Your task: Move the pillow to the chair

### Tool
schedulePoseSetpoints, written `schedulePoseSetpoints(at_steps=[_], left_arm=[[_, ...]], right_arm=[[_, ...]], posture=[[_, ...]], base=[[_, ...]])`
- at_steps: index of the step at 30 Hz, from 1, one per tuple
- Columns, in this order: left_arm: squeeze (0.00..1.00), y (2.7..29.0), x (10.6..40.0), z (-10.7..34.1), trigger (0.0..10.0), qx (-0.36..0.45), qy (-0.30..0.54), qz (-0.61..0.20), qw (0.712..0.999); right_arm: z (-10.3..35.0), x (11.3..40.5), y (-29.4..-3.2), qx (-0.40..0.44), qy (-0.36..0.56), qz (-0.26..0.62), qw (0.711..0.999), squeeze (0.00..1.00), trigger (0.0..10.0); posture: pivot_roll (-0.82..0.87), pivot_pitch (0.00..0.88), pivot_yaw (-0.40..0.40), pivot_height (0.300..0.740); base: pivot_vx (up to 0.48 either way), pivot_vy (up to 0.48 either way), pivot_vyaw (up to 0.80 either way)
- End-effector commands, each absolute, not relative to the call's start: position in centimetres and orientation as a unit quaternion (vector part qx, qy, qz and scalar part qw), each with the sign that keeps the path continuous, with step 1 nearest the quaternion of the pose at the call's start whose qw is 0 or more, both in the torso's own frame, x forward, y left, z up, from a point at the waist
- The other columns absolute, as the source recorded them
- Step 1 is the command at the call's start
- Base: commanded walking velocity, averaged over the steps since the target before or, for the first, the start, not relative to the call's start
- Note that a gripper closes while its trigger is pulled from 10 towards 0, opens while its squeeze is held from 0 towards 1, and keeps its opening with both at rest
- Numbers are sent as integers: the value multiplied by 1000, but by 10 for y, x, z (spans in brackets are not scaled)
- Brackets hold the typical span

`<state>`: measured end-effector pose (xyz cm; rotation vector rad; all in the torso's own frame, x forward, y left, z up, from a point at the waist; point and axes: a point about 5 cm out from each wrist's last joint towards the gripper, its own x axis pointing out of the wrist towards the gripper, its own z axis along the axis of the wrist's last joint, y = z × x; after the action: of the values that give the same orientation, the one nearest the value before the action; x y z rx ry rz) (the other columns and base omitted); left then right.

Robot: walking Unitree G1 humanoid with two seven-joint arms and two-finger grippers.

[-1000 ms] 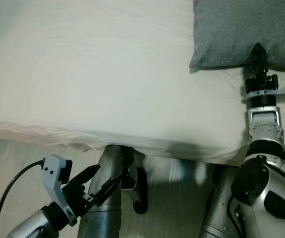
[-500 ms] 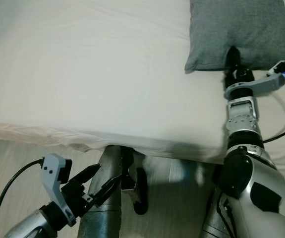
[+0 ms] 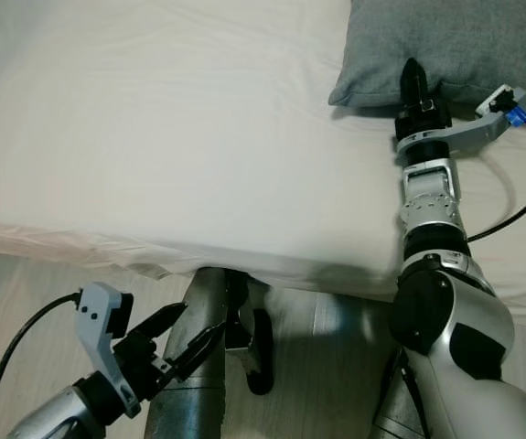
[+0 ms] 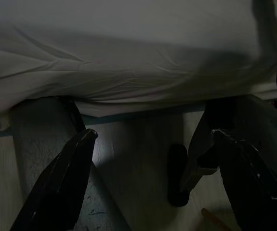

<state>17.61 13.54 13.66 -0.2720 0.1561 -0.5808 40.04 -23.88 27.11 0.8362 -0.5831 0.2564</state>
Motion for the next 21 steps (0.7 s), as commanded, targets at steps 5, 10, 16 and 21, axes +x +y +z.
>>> schedulePoseSetpoints(at_steps=[5, 10, 16, 21], left_arm=[[0, 140, 173, 123, 10000, -128, 105, -276, 947], [0, 136, 187, 123, 10000, -137, 81, -268, 950], [0, 135, 215, 132, 10000, -156, 27, -244, 957], [0, 160, 252, 155, 10000, -160, -55, -185, 968]], right_arm=[[268, 402, -224, 300, -249, 143, 910, 0, 0], [234, 404, -195, 277, -180, 158, 931, 0, 0], [210, 391, -126, 270, -152, 290, 905, 0, 0], [199, 380, -82, 276, -114, 360, 884, 0, 0]], posture=[[269, 584, 325, 505], [201, 542, 256, 505], [118, 476, 172, 510], [46, 384, 90, 534]], base=[[0, 0, 0], [0, 0, 0], [0, 0, 0], [0, 0, 0]])
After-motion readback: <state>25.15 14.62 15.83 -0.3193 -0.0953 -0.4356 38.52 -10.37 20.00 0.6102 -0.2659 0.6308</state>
